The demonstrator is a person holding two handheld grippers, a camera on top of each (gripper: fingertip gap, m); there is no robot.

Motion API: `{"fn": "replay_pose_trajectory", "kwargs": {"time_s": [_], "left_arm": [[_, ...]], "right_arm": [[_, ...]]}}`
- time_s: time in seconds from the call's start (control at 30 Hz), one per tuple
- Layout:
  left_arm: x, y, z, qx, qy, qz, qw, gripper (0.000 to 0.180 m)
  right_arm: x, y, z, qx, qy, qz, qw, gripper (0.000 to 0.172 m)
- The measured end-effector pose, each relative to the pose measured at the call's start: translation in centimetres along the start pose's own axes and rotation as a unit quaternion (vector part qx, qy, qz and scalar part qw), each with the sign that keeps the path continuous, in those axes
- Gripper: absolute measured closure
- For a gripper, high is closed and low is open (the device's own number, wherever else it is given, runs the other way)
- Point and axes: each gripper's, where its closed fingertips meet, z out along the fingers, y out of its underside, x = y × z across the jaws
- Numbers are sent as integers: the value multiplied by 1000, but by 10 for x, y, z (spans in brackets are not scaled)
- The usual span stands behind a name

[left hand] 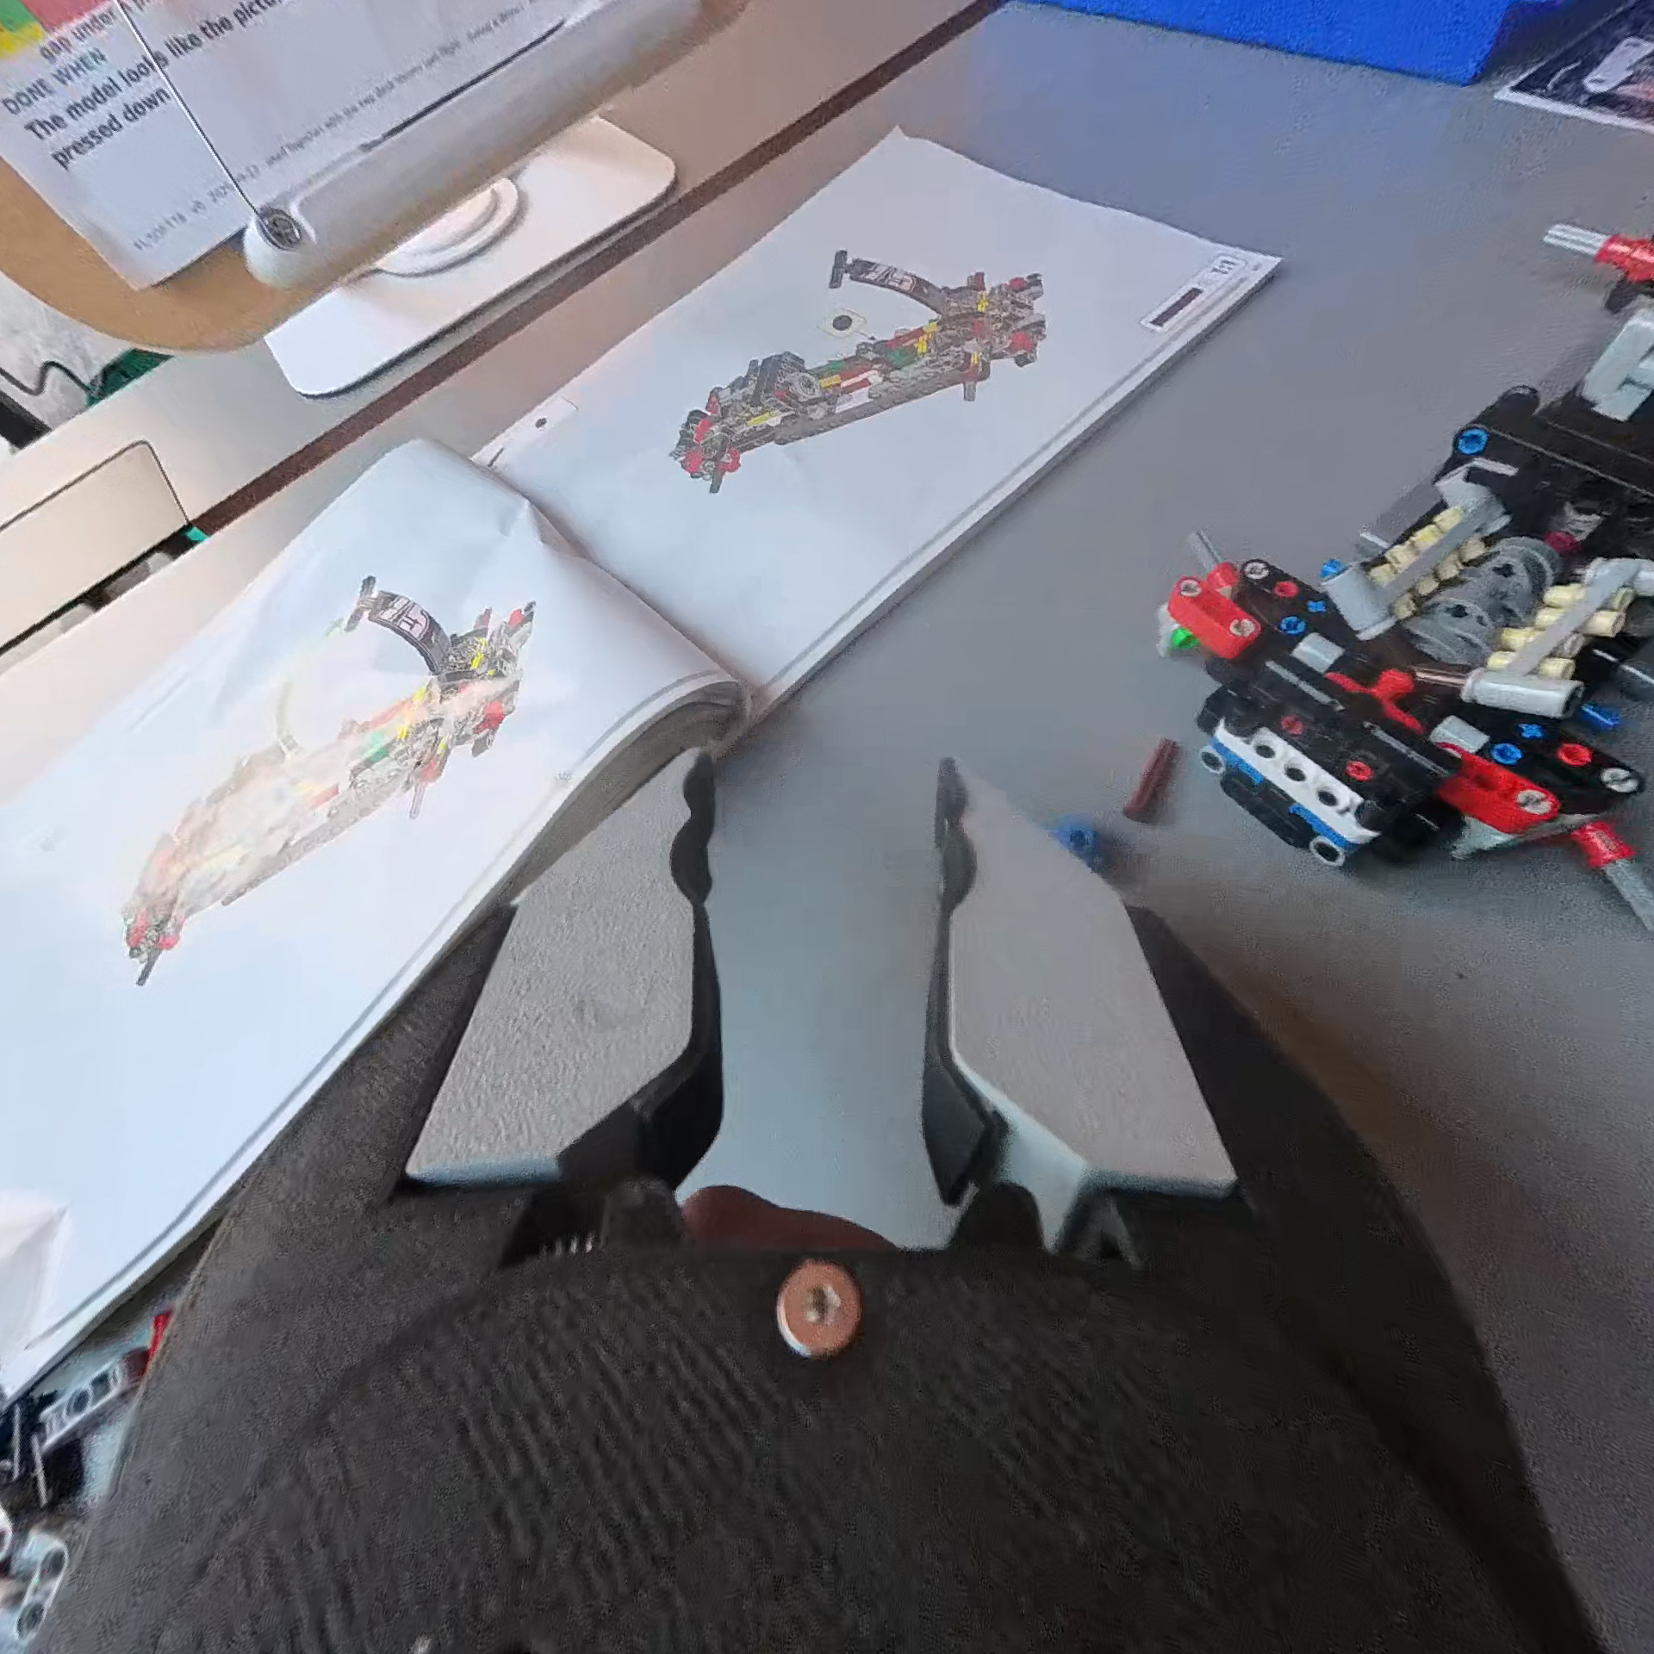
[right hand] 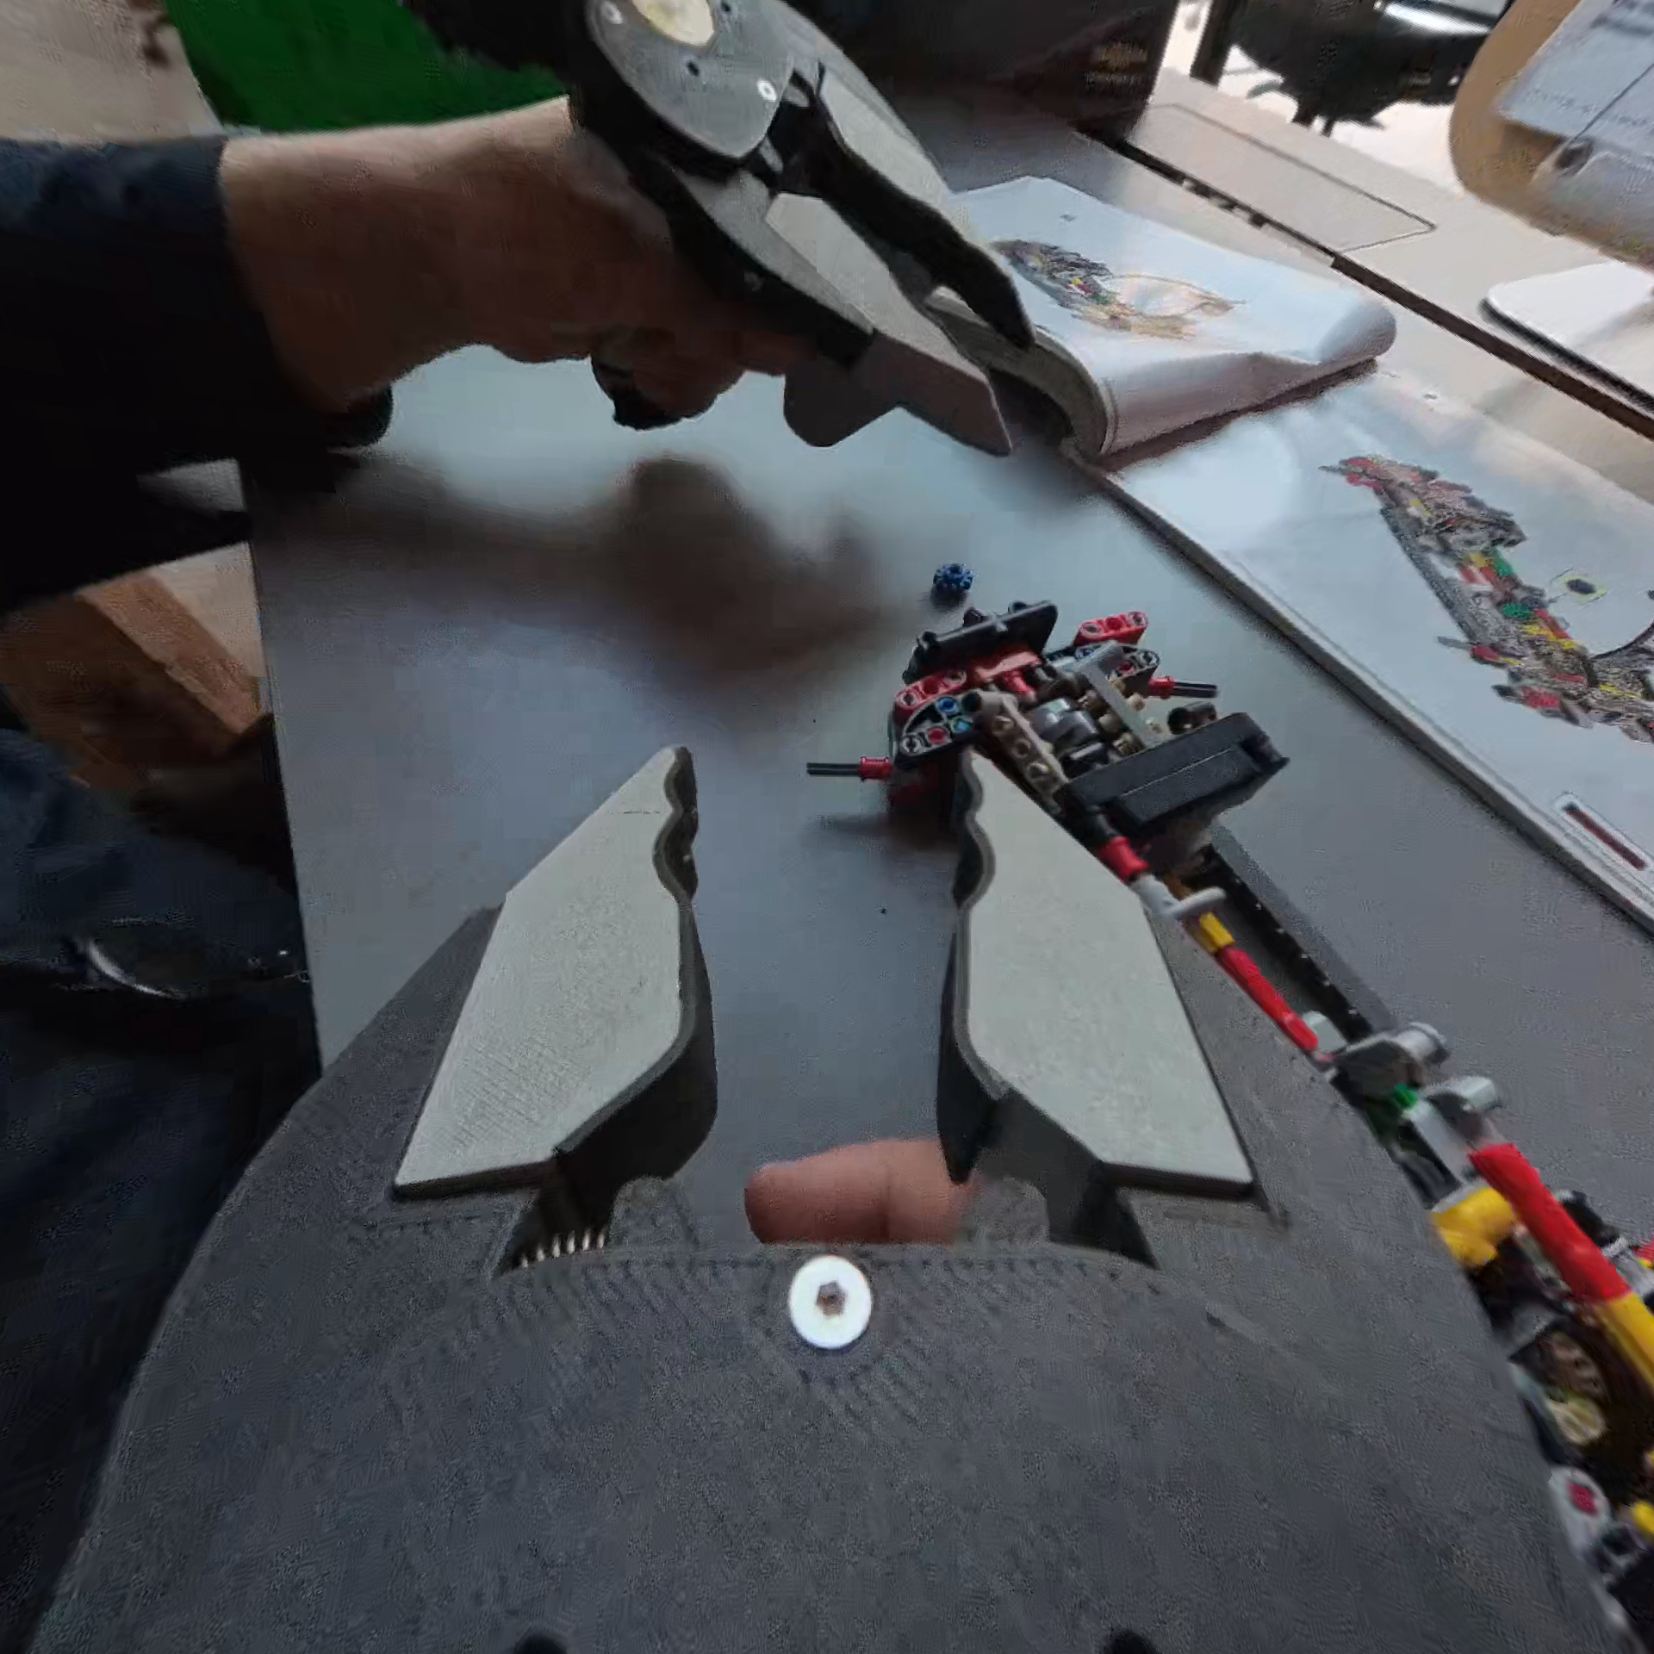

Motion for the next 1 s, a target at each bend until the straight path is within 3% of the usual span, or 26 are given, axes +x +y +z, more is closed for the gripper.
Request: {"fn": "replay_pose_trajectory", "kwargs": {"time_s": [0.13,0.3,0.47,1.0], "left_arm": [[-13,6,4,-6,-15,-24,1000,126],[-44,26,-2,-20,-46,-48,998,126],[-41,21,-3,-3,-24,-54,998,126],[-36,26,3,-22,24,-82,996,127]], "right_arm": [[-9,3,-2,14,28,-54,998,120],[-14,-10,-14,73,-12,-44,996,128],[1,-28,-28,149,2,-19,989,130],[37,-37,-34,188,46,11,981,134]]}}
